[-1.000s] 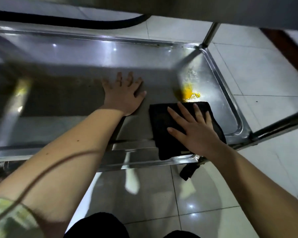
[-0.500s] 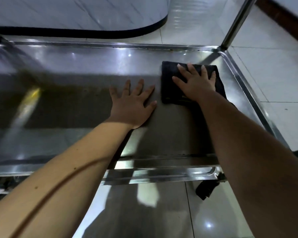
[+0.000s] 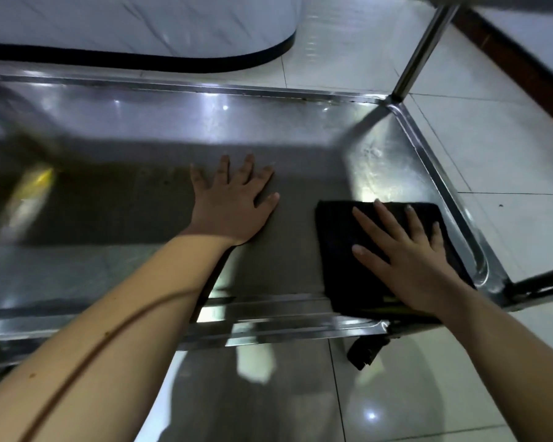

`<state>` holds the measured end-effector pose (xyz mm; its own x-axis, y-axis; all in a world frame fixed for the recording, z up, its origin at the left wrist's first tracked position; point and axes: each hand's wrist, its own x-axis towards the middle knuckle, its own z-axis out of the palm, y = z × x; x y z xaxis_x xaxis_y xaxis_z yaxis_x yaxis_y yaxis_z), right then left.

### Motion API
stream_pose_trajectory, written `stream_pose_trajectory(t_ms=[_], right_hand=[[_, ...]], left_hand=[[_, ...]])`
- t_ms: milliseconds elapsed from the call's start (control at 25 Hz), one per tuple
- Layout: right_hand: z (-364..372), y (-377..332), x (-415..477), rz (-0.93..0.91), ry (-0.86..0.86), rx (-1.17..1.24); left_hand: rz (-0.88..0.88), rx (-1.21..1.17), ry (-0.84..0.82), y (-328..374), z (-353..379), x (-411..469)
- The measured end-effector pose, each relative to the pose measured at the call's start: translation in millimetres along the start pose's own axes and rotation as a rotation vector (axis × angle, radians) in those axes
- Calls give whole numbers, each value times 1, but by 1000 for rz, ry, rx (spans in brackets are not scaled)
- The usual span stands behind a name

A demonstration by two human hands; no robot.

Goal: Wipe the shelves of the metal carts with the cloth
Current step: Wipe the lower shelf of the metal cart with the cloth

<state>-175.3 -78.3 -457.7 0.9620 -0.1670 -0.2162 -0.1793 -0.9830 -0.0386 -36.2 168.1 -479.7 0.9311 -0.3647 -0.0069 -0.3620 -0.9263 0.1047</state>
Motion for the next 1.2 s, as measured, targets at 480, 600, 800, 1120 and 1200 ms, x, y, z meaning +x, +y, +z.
stream_pose_trajectory(t_ms=[480,600,800,1120,1200], right_hand=[[-29,18,165,123,133,63],[-17,31,96,94,94,55],[1,41,-16,24,1,26],[-14,14,109,97,142,-5],[-25,1,154,113,142,14]], left_hand=[[-3,-6,-4,-2,3,3],[-4,-14,-11,0,1,1],[-7,4,-16,0,-1,0],[13,29,-41,-1,1,4],[8,30,-42,-2,1,5]])
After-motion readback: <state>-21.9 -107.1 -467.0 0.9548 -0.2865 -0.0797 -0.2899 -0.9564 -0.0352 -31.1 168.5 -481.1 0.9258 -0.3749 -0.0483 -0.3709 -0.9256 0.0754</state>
